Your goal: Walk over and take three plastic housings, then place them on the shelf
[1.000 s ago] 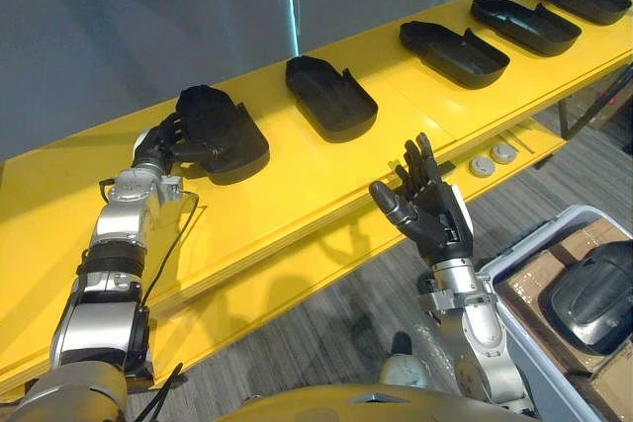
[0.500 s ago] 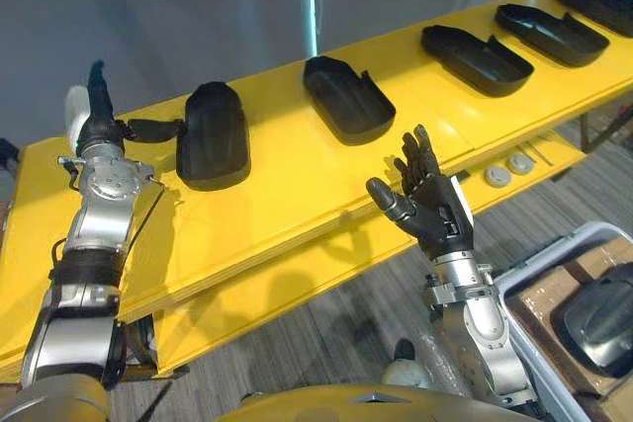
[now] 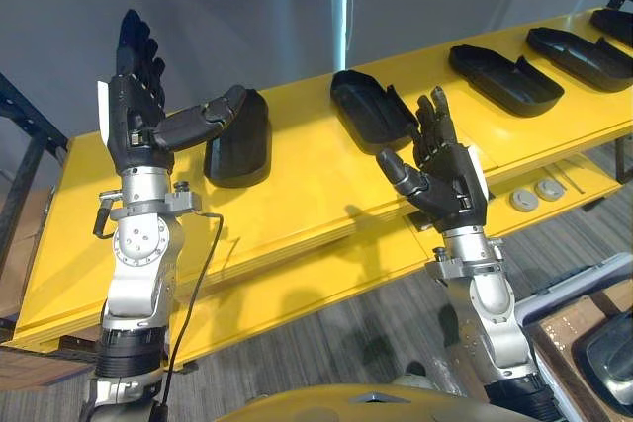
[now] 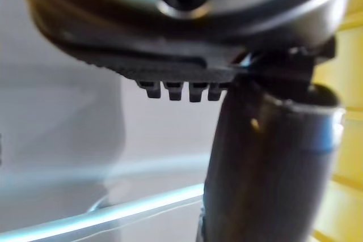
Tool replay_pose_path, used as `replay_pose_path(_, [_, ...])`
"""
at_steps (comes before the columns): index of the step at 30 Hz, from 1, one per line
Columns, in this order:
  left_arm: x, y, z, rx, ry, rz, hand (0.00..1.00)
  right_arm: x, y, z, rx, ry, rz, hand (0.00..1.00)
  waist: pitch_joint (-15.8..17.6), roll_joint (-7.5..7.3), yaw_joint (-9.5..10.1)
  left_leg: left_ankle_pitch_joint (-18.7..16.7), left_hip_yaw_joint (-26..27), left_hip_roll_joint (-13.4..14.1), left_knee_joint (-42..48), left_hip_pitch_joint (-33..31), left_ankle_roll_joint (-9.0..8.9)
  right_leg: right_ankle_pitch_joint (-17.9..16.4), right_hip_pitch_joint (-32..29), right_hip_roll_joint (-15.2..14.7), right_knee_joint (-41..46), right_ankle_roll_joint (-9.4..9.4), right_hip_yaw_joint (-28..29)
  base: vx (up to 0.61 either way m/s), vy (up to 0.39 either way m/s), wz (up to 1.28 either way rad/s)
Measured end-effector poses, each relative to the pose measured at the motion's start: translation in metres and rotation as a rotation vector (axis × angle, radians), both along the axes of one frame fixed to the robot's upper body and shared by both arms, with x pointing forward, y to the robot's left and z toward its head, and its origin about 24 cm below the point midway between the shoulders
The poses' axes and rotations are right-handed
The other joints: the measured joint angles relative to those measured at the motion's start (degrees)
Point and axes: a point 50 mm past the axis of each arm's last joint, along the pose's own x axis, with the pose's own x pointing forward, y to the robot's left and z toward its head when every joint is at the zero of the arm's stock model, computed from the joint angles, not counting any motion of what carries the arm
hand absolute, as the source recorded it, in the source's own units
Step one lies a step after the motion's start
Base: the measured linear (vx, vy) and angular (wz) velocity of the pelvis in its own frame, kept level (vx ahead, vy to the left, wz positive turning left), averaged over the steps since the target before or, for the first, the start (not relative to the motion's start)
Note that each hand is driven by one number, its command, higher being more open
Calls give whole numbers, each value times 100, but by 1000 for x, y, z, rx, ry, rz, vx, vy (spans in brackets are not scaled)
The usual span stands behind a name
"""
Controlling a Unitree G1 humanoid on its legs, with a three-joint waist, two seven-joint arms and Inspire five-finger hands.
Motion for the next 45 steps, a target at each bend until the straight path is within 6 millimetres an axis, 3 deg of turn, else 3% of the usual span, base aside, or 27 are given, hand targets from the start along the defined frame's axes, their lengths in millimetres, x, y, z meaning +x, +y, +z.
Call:
replay_pose_path(3, [-15,2,2,-42,-61,0,100,2,4,4,-22,-26,57,100,-27,-2,39,10,-33,1,0,8,8,-5,38,0,-4,-6,-31,1,8,8])
replay_pose_path(7, [-33,1,-13,-131,-60,47,100,10,24,15,-4,-73,193,100,-39,-11,193,34,-152,7,-6,-1,29,-11,133,0,-16,-9,-159,1,5,14])
replay_pose_path(10, [-44,2,-33,-192,1,136,100,18,48,28,-18,-111,327,100,-59,-46,381,68,-345,16,-45,-57,70,-58,238,-1,-29,-9,-346,-1,4,32])
replay_pose_path(12, [-54,2,-49,-244,61,180,100,23,70,29,-31,-97,424,100,-162,-144,554,127,-566,29,-47,-187,43,-120,298,0,-29,-14,-557,27,-6,45])
replay_pose_path(15, [-64,1,-64,-286,124,217,100,38,96,15,-15,13,499,100,-276,-319,818,196,-821,34,-48,-312,52,-156,382,-1,-17,-24,-809,37,-1,42])
replay_pose_path(20, [-72,-2,-75,-320,179,240,100,58,117,-9,0,183,435,100,-251,-432,1157,260,-1212,33,-55,-433,58,-255,571,-1,40,-24,-1174,25,-4,41])
replay_pose_path(23, [-77,-7,-83,-343,217,236,100,71,120,-10,-6,222,374,100,-222,-395,1274,297,-1338,33,-56,-500,76,-301,602,-8,86,-13,-1296,-1,2,21])
replay_pose_path(29, [-75,-36,-90,-378,264,108,100,103,129,1,-64,246,242,100,-29,-279,1426,356,-1466,33,-58,-555,114,-330,664,-7,99,11,-1434,-18,7,11])
replay_pose_path(38, [-72,-63,-96,-434,309,-30,100,119,147,19,-5,270,149,100,152,-171,1557,421,-1638,11,-49,-719,127,-318,620,-10,116,5,-1591,11,-3,8])
replay_pose_path(42, [-71,-72,-100,-441,339,-64,100,121,153,19,-33,298,124,100,268,-64,1588,440,-1664,11,-50,-739,143,-328,617,-12,129,4,-1634,-6,4,2])
replay_pose_path(45, [-70,-76,-109,-447,382,-75,100,122,153,17,-51,318,72,100,270,-63,1589,458,-1676,10,-49,-796,154,-329,575,-16,140,4,-1655,-5,4,3])
